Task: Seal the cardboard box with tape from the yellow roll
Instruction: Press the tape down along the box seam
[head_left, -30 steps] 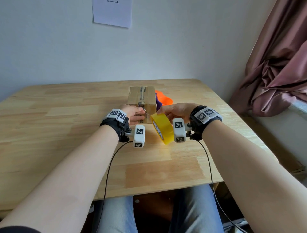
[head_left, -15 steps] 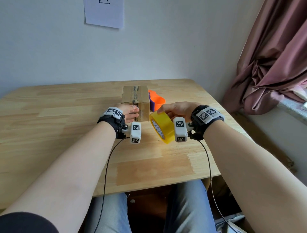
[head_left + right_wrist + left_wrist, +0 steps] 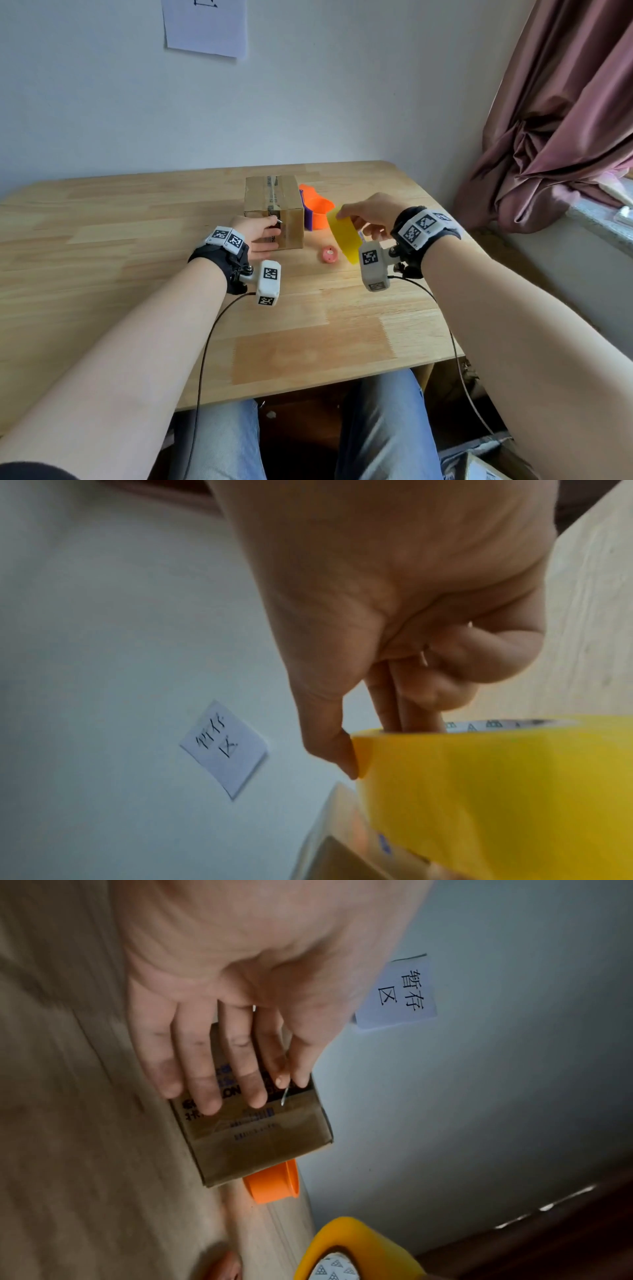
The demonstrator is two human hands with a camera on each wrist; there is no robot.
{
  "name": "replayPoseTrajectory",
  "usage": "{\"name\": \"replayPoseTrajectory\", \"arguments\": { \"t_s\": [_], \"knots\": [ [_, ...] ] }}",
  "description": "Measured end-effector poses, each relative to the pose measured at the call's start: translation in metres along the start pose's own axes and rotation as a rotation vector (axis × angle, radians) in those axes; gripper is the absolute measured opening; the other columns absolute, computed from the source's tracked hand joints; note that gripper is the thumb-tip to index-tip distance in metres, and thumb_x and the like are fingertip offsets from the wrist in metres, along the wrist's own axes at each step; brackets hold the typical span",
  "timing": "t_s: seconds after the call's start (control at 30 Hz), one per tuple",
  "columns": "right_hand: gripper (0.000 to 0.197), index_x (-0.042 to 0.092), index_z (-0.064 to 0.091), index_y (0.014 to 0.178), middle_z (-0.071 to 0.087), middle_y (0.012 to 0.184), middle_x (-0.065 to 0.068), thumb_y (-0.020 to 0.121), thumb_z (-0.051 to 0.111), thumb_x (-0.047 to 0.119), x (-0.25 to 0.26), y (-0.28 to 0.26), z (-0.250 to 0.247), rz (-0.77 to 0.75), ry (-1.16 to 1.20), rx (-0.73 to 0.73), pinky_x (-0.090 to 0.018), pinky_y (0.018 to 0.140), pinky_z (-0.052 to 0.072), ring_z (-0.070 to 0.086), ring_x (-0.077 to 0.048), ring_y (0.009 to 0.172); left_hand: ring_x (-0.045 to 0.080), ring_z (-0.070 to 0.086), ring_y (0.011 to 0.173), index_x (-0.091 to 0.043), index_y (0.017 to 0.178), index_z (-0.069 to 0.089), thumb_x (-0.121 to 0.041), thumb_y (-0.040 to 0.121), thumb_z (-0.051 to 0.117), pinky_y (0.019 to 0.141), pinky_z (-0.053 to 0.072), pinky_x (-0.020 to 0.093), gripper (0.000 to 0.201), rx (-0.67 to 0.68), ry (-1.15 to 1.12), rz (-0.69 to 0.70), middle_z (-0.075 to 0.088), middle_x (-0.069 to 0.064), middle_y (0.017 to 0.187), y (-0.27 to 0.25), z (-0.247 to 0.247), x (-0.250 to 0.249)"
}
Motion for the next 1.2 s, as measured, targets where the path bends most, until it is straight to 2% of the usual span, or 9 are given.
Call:
{"name": "replayPoseTrajectory", "arguments": {
  "t_s": [0.1,0.23,0.33,0.47,0.6,0.8,0.97,1.1,1.2],
  "knots": [
    [0.04,0.01,0.059,0.067,0.058,0.06,-0.006,0.075,0.083,0.041,-0.009,0.025,0.0,0.004,-0.126,-0.13,-0.023,0.045,0.037,0.048,-0.019,0.041,0.025,0.075,0.089,-0.016,0.117,0.069,-0.034,0.09,0.076,0.078,0.06,0.039,0.032,-0.048,0.025,0.028,0.079,0.001,0.104,-0.002,-0.001,-0.002],
    [0.054,0.012,0.057,0.105,0.062,0.092,-0.009,0.074,0.086,0.046,-0.017,0.046,0.004,0.0,-0.288,-0.233,-0.035,0.062,0.05,0.063,-0.032,0.081,0.024,0.075,0.096,-0.016,0.114,0.07,-0.033,0.091,0.075,0.084,0.057,0.039,0.03,-0.123,0.053,0.082,0.079,0.001,0.103,0.0,-0.006,0.001],
    [0.062,0.007,0.06,0.115,0.066,0.104,-0.013,0.073,0.088,0.042,-0.023,0.057,0.009,0.031,-0.333,-0.226,-0.04,0.073,0.056,0.065,-0.035,0.092,0.02,0.073,0.084,-0.016,0.113,0.072,-0.034,0.09,0.076,0.081,0.057,0.036,0.03,-0.14,0.043,0.1,0.079,0.001,0.104,0.004,-0.009,0.005],
    [0.064,0.006,0.065,0.11,0.066,0.086,-0.009,0.066,0.093,0.043,-0.025,0.065,0.02,0.036,-0.37,-0.168,-0.036,0.066,0.055,0.066,-0.031,0.083,0.014,0.064,0.065,-0.017,0.105,0.074,-0.036,0.087,0.078,0.061,0.048,0.027,0.027,-0.165,0.057,0.12,0.077,-0.001,0.092,0.009,-0.008,0.008],
    [0.054,0.005,0.071,0.098,0.073,0.084,-0.009,0.067,0.093,0.043,-0.023,0.072,0.026,0.014,-0.367,-0.182,-0.031,0.061,0.053,0.068,-0.027,0.075,0.014,0.03,0.048,-0.023,0.098,0.075,-0.039,0.084,0.08,0.045,0.024,0.023,0.022,-0.21,0.122,0.154,0.047,-0.001,0.064,0.009,-0.007,0.006],
    [0.018,0.016,0.08,0.1,0.079,0.102,-0.002,0.093,0.071,0.03,0.045,0.057,0.045,-0.518,-0.058,-0.255,-0.033,0.085,0.056,0.069,-0.017,0.092,0.012,0.028,0.04,-0.023,0.109,0.075,-0.038,0.086,0.078,0.04,0.022,0.02,0.028,-0.214,0.13,0.203,0.04,-0.011,0.041,0.001,-0.005,0.005],
    [0.031,0.017,0.077,0.124,0.068,0.138,0.003,0.1,0.065,0.032,0.074,0.047,0.1,-0.722,-0.245,0.028,-0.025,0.104,0.047,0.064,-0.012,0.122,0.013,0.044,0.057,-0.014,0.11,0.077,-0.034,0.089,0.076,0.049,0.032,0.025,0.029,-0.226,0.132,0.24,0.053,-0.006,0.065,-0.004,-0.008,0.005],
    [0.032,0.005,0.072,0.13,0.063,0.144,-0.006,0.106,0.056,0.019,0.066,0.059,0.115,-0.77,-0.193,0.031,-0.006,0.104,0.026,0.049,-0.017,0.14,0.009,0.052,0.066,-0.018,0.12,0.075,-0.035,0.09,0.074,0.049,0.038,0.022,0.034,-0.183,0.178,0.263,0.064,-0.011,0.081,-0.004,-0.012,0.005],
    [0.034,0.007,0.072,0.131,0.064,0.144,-0.002,0.108,0.054,0.024,0.063,0.067,0.113,-0.72,-0.129,0.04,-0.007,0.103,0.025,0.045,-0.014,0.143,0.006,0.056,0.075,-0.017,0.121,0.075,-0.034,0.09,0.074,0.056,0.039,0.024,0.035,-0.176,0.18,0.278,0.065,-0.013,0.084,-0.002,-0.013,0.005]
  ]
}}
Point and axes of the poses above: each hand's wrist, its own y-axis towards the middle knuckle, its own z-axis out of the palm, x = y × z, the point moved 3 cm from there along y, towards the middle knuckle
